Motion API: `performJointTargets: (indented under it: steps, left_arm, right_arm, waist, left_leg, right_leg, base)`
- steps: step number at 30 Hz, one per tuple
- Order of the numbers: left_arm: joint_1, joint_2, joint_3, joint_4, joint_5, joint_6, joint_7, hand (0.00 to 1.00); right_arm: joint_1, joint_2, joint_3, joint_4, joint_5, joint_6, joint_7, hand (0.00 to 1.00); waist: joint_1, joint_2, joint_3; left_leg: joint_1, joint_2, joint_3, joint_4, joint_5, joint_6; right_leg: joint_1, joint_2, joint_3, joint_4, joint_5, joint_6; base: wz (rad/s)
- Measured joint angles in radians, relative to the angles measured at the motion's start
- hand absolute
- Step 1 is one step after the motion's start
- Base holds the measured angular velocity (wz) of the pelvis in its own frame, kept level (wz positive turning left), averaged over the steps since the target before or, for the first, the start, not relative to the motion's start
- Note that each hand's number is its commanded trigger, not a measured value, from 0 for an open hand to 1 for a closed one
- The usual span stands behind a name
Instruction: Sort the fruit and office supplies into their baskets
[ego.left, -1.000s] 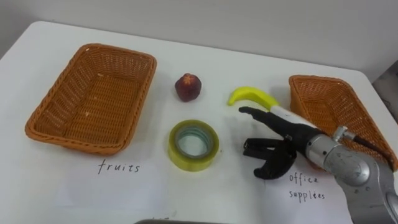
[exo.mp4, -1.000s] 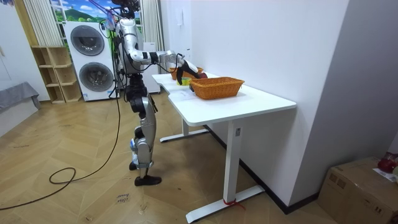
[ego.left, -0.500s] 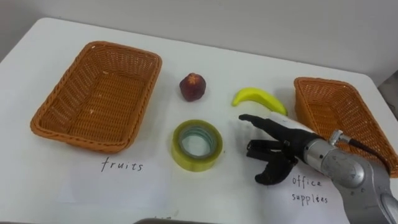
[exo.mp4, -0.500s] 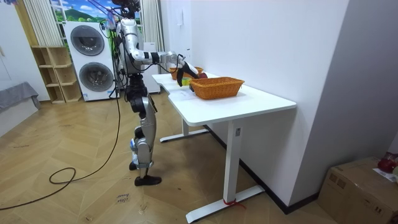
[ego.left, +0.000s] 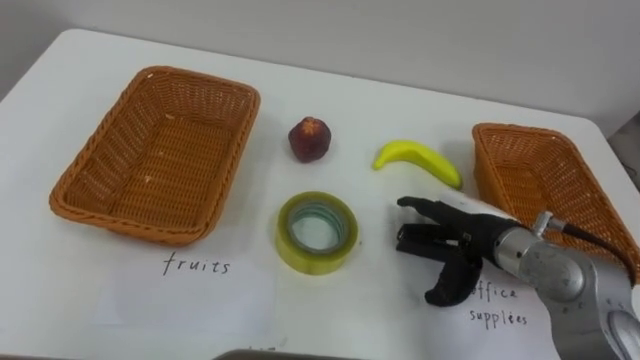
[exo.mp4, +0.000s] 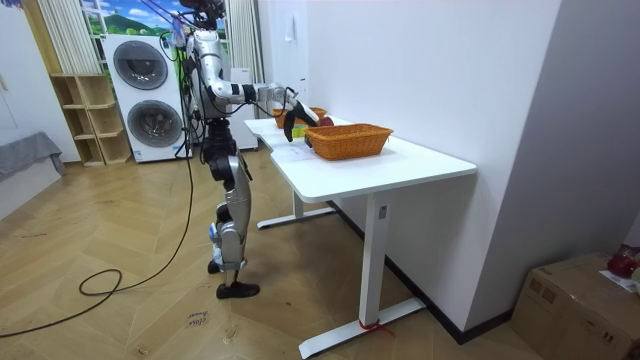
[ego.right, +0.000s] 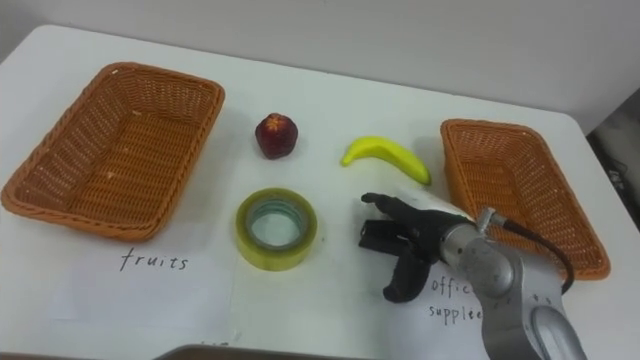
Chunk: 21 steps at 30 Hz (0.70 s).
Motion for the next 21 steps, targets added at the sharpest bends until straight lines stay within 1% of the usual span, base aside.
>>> performJointTargets:
  steps: [3, 6, 15, 21]
  left_arm:
    - [0.000, -0.001, 0.000, 0.000, -0.002, 0.004, 0.001, 0.00]
    - [0.000, -0.001, 0.000, 0.000, -0.012, 0.017, 0.005, 0.00]
    - [0.000, -0.001, -0.001, 0.000, -0.013, 0.019, 0.007, 0.00]
    - [-0.002, -0.001, -0.001, 0.014, -0.013, 0.019, 0.024, 0.00]
  right_arm:
    - [0.000, 0.000, 0.000, 0.000, -0.029, 0.005, 0.000, 0.00]
    - [0.000, 0.000, 0.000, 0.000, -0.043, 0.021, 0.000, 0.00]
    - [0.000, 0.000, 0.001, 0.000, -0.067, 0.023, -0.001, 0.00]
    - [0.000, 0.000, 0.040, 0.004, -0.074, 0.023, 0.000, 0.00]
  waist:
    - [0.001, 0.001, 0.0006]
    - [0.000, 0.001, 0.0005]
    - [0.002, 0.000, 0.0001]
    - [0.002, 0.001, 0.0011]
  left_leg:
    - [0.000, 0.000, 0.000, -0.001, 0.000, 0.000]
    - [0.000, 0.000, 0.000, -0.001, 0.000, 0.000]
    - [0.001, 0.000, 0.000, 0.000, 0.000, 0.000]
    - [0.001, 0.000, -0.001, 0.000, 0.000, 0.000]
  right_leg:
    - [0.000, 0.000, 0.001, 0.000, 0.000, 0.000]
    - [0.000, 0.000, 0.004, 0.000, 0.000, 0.000]
    - [0.000, 0.000, 0.010, 0.000, 0.000, 0.000]
    - [0.000, 0.001, 0.011, 0.000, 0.000, 0.000]
  base:
    - [0.00]
    - [0.00]
    - [0.00]
    - [0.00]
